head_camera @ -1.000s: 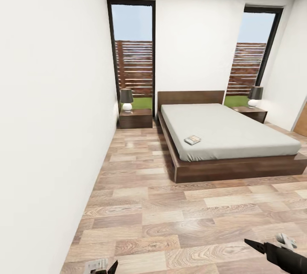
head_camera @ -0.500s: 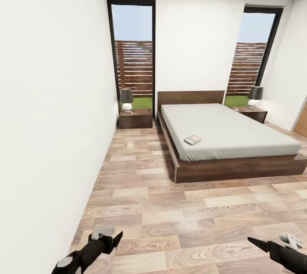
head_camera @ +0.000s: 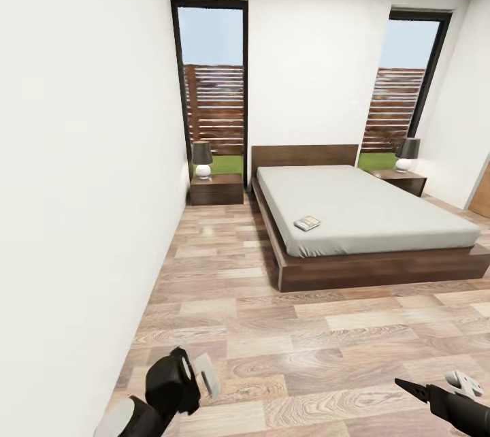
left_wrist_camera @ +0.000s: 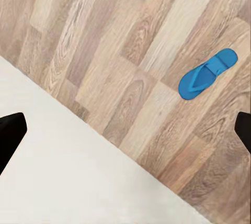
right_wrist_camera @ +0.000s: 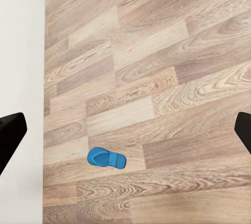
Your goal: In the bedroom, move the book from the bed onto either nightstand, and place the two sandals side by side next to the bed.
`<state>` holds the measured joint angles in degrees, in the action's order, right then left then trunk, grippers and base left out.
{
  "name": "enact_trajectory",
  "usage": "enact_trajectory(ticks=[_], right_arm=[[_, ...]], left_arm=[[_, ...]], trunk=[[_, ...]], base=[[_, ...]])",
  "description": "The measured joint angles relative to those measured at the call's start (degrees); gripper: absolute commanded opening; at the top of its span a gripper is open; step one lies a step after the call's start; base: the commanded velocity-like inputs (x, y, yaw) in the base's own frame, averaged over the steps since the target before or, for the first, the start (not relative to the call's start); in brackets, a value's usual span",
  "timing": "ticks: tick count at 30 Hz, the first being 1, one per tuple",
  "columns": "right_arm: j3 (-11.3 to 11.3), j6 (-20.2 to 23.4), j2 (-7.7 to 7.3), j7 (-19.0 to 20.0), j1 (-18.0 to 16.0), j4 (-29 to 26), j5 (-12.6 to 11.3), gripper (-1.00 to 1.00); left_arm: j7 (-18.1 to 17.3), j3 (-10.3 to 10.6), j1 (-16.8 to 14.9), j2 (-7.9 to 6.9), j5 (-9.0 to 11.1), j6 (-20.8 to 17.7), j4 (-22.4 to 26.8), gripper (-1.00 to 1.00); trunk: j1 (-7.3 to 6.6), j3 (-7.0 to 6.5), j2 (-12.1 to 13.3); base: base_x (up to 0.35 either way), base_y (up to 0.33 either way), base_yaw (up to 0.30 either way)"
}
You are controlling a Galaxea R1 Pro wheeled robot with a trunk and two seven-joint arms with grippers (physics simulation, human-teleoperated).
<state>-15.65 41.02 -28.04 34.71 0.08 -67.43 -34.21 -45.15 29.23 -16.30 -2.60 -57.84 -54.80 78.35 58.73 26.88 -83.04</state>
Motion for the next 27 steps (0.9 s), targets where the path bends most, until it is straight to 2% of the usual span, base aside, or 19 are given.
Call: enact_trajectory(ticks=[1, 2, 4, 6, 8, 12, 14, 19, 27], right_arm=[[0.0, 0.0, 0.00, 0.0, 0.0, 0.0, 0.0, 1.00], [0.0, 0.0, 0.00, 0.1, 0.0, 0.0, 0.0, 1.00], [0.0, 0.1, 0.00, 0.1, 0.0, 0.0, 0.0, 1.00], [0.0, 0.1, 0.00, 0.1, 0.0, 0.0, 0.0, 1.00], [0.0, 0.1, 0.00, 0.1, 0.0, 0.0, 0.0, 1.00], [0.0, 0.1, 0.00, 0.1, 0.0, -0.1, 0.0, 1.00], [0.0, 0.2, 0.00, 0.1, 0.0, -0.1, 0.0, 1.00], [-0.1, 0.2, 0.00, 0.2, 0.0, -0.1, -0.1, 1.00], [-0.1, 0.3, 0.00, 0.3, 0.0, -0.2, -0.1, 1.00]], left_arm=[[-8.8, 1.1, -0.2, 0.18, -11.0, 0.3, -2.0, 1.00], [-11.3, 1.3, -0.2, 0.34, -14.0, 0.6, -2.4, 1.00], [-20.0, 1.6, -0.3, 1.30, -22.8, 2.0, -3.1, 1.00], [-27.4, 1.8, -0.3, 2.26, -30.5, 3.4, -3.4, 1.00], [-29.6, 1.9, -0.3, 2.52, -33.3, 3.8, -3.4, 1.00], [-31.6, 2.1, -0.3, 2.80, -35.8, 3.9, -3.5, 1.00], [-31.9, 2.1, -0.3, 2.86, -36.0, 3.8, -3.5, 1.00], [-32.2, 2.1, -0.3, 4.04, -36.3, 3.6, -3.3, 1.00], [-32.2, 2.0, -0.3, 4.27, -36.3, 3.6, -3.2, 1.00]], trunk=[[0.00, 0.00, 0.0], [0.00, 0.00, 0.0], [0.00, 0.00, 0.0], [0.00, 0.00, 0.0], [0.00, 0.00, 0.0], [0.00, 0.00, 0.0], [0.00, 0.00, 0.0], [1.09, 0.89, -2.0], [2.85, 2.33, -5.2]], base=[[0.000, 0.000, 0.000], [0.000, 0.000, 0.000], [0.000, 0.000, 0.000], [0.000, 0.000, 0.000], [0.000, 0.000, 0.000], [0.000, 0.000, 0.000], [0.000, 0.000, 0.000], [0.000, 0.000, 0.000], [0.000, 0.000, 0.000]])
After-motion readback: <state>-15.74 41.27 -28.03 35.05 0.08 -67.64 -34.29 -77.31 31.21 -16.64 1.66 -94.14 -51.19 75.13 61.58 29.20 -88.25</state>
